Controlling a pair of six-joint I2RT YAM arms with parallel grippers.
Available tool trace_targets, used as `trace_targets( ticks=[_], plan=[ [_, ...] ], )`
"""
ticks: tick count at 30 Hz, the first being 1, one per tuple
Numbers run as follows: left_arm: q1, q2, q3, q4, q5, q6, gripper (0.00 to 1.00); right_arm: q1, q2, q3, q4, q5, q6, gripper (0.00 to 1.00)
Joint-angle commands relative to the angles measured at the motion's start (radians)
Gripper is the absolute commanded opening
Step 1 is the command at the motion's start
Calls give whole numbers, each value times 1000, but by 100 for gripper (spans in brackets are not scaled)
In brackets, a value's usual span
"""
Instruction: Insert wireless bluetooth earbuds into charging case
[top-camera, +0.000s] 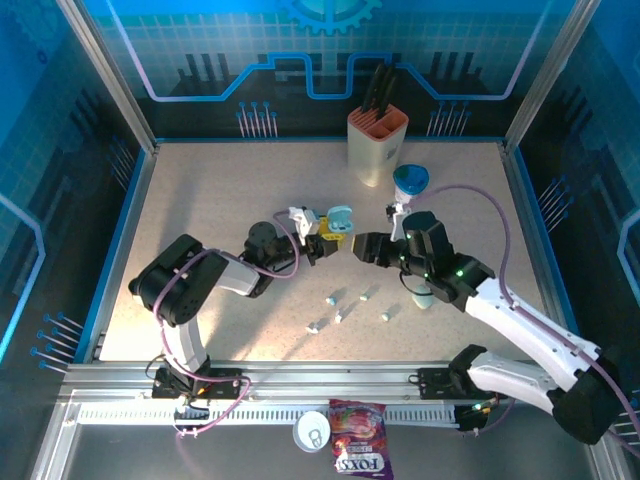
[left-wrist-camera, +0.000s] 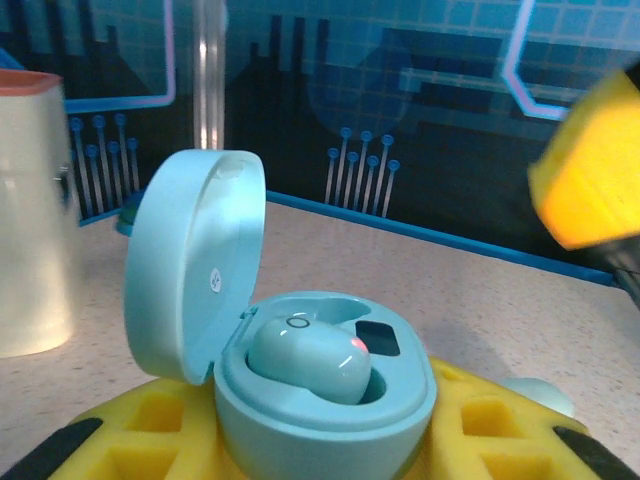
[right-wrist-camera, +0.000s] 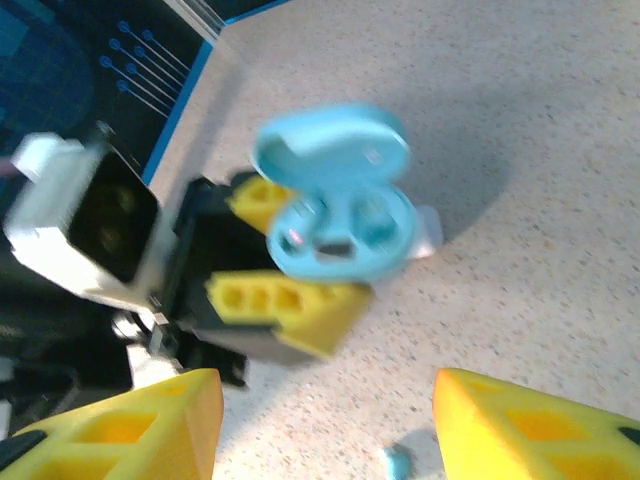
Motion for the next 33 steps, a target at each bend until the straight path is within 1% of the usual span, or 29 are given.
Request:
trace_targets(
  ticks=[1,3,5,9,12,17,20,26,33],
  plan=[
    [52,-60,-19,38,-14,13,27,-13,-11,-57,-11,49,0,59],
    [85,-83,-28,41,-9,7,27,-13,7,-85,-6,31,26,59],
    [115,-105,-35,41,-4,2,27,-13,47,-111,28,-22,57,58],
    [157,-152,-40,31,1,3,27,-9,189,-149,130,-167,142,54],
    [165,-185,-43,9,5,9,27,13,307,-141,203,-235,161,53],
    [166,-216,-58,9,8,5,27,56,503,-64,226,-283,137,53],
    [165,-238,-73,6,8,5,27,69,588,-30,233,-298,139,51],
    [165,-265,-91,-14,4,19,27,72,653,-20,246,-331,151,43],
    [165,-260,-91,-14,4,24,27,86,661,-39,240,-357,161,34]
  ],
)
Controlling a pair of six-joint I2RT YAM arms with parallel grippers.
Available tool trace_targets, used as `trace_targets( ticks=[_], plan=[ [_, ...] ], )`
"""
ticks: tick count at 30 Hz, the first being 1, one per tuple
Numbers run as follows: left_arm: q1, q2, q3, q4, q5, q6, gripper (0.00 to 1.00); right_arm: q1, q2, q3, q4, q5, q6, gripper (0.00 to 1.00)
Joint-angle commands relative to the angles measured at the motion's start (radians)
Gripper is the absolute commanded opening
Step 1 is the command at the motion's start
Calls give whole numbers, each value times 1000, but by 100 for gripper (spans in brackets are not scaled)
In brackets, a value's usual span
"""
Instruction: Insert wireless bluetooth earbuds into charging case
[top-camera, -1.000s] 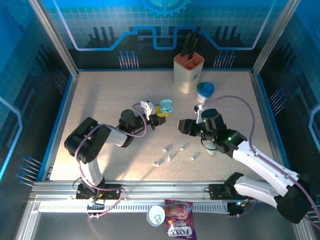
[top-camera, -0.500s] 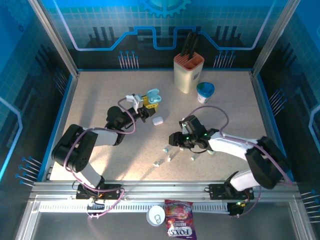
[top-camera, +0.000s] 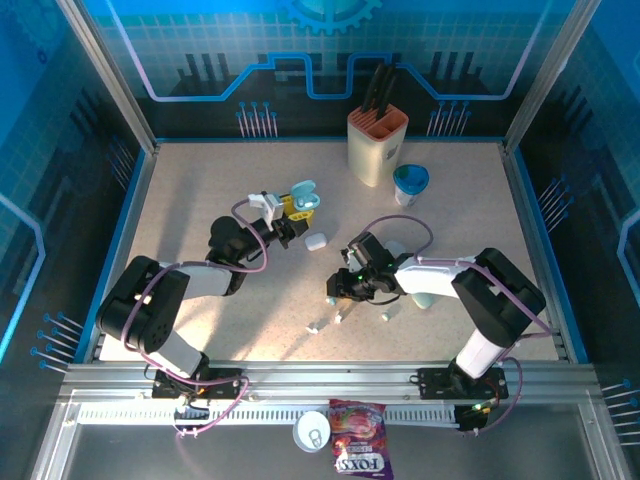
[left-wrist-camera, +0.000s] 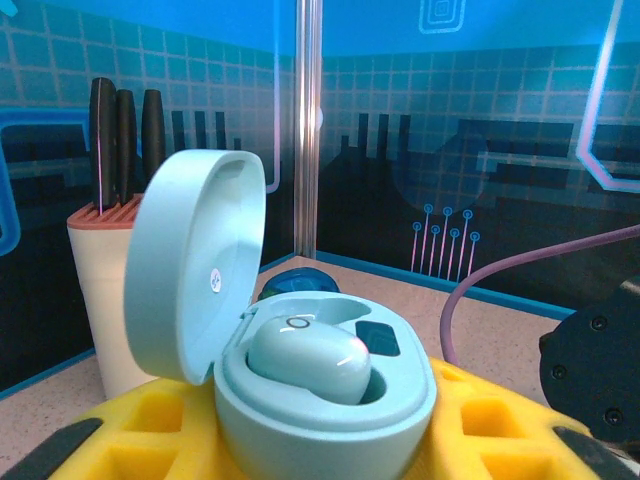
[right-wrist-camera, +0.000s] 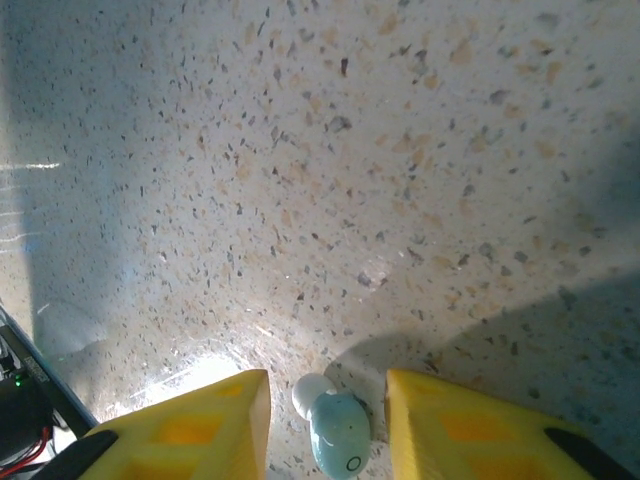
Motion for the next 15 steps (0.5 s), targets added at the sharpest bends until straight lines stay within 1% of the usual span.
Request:
trace_targets(
  ticks=[1,15],
  plan=[
    [5,-15,-10,9,6,25,27,23,7,1,12,-30,10,34],
    [5,-5,-10,25,8,15,27,42,49,4,2,-23,-4,24]
  ],
)
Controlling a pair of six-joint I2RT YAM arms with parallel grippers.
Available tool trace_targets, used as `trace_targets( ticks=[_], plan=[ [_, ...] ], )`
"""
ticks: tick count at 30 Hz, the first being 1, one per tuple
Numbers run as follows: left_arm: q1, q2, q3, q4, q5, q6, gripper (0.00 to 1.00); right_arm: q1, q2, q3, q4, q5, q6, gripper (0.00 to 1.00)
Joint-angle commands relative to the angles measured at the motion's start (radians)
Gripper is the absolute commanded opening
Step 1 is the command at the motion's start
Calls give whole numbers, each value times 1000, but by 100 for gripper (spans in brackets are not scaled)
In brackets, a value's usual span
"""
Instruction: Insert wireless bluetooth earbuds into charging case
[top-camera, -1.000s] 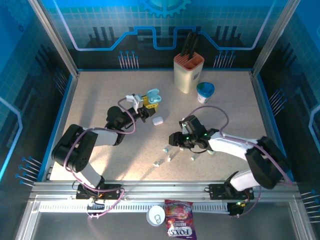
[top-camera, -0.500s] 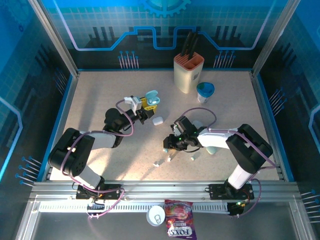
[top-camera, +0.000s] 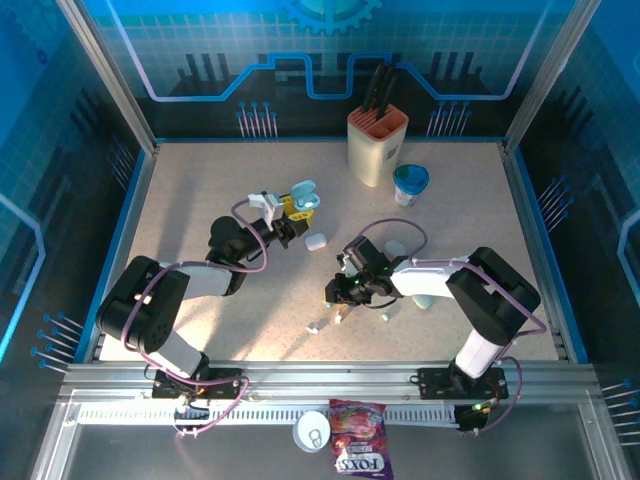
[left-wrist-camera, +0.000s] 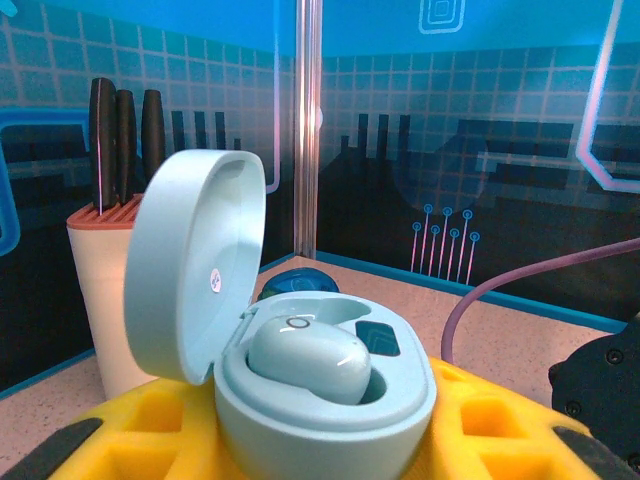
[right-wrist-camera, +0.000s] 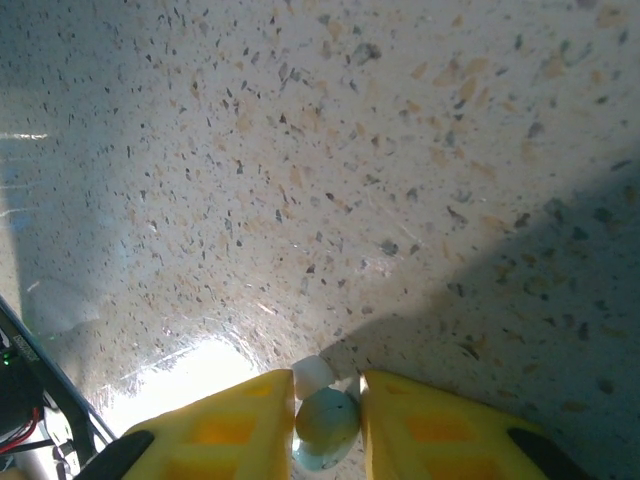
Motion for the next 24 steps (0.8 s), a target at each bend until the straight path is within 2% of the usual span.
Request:
trace_targets(
  ticks=[1,9,15,24],
  plan=[
    [5,-5,-10,24,8,16,27,10,23,4,-5,-12,-8,23],
    [5,4,-7,31,8,15,27,-13,-14,14,-17,43,-4,21],
    [5,9,-3,33,10,15,27,-108,-19,42,-8,71,-30,21],
    [4,11,10,27,20,11,27,-265,63,89,-19,96,-103,22]
  ],
)
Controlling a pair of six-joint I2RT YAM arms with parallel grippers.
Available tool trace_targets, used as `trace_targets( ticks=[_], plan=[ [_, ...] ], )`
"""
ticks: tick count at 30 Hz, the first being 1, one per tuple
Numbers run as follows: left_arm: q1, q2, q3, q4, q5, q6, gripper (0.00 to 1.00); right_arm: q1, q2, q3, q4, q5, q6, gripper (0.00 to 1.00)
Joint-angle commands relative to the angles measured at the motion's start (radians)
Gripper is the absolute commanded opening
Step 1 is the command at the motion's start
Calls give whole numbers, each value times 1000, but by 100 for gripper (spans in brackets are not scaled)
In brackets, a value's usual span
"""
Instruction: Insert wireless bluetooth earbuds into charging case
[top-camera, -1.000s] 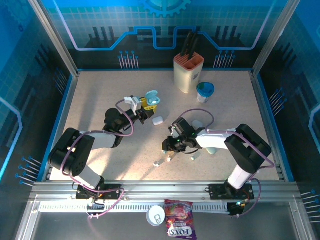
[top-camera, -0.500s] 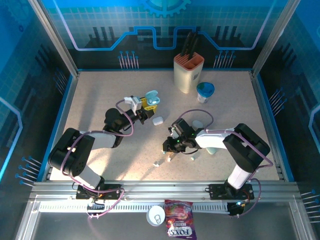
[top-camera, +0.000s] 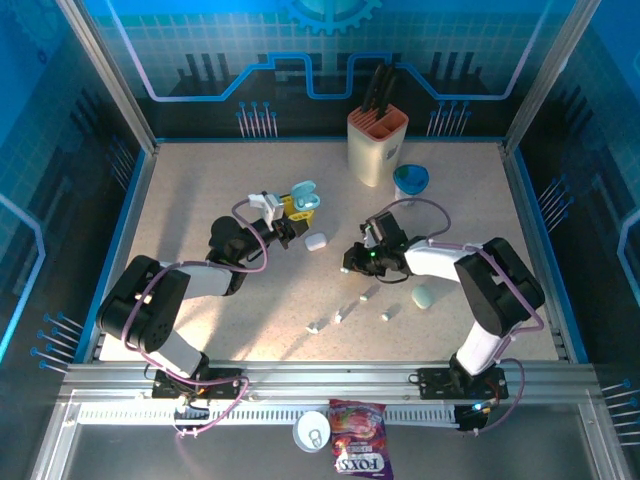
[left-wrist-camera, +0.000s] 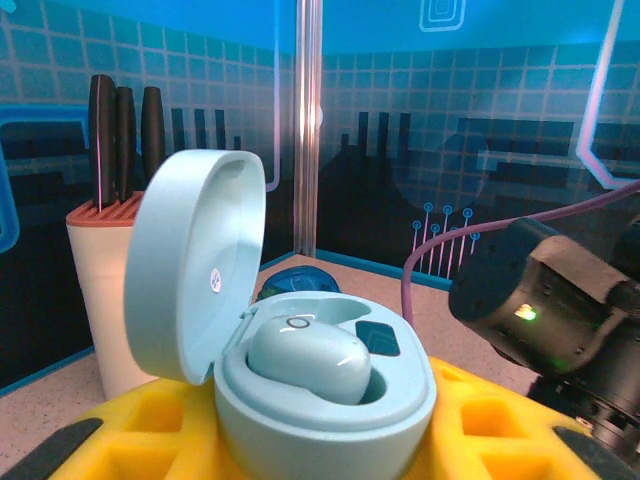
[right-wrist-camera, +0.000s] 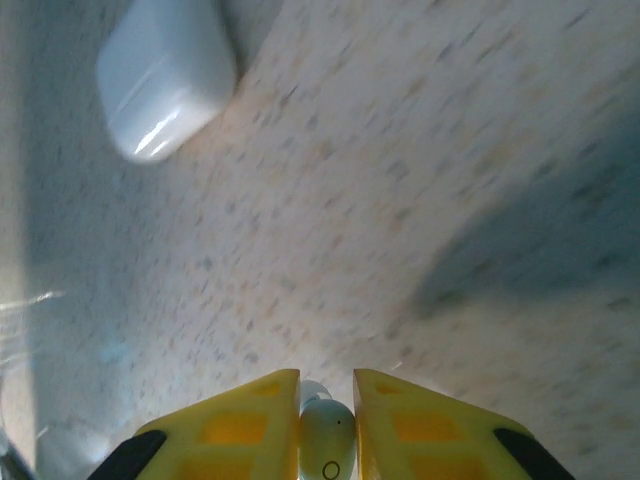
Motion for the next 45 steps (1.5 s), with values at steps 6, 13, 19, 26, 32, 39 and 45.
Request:
trace_targets(
  ticks=[6,13,19,26,32,39,45],
  plan=[
    [5,12,16,26,18,11,27,-54,33,-12,-24,14,-44,25],
    [4,21,17,34,28,5,27,-40,-50,-75,-11,-16,-10,39],
    [5,37,20,62,36,-14,27,1,-85,-94,3,-37,9,45],
    [4,40,13,71,33,-22,27,54,-43,-74,73,-70,6,46],
    [8,42,0,72,18,-4,27,90,5,-12,71,-75,-8,46],
    [13,38,-2,71,16,-7,28,109,33,28,71,-89,5,46],
    [38,37,-8,73,-3,-23,28,113,-26,41,-42,39,-83,47]
  ],
)
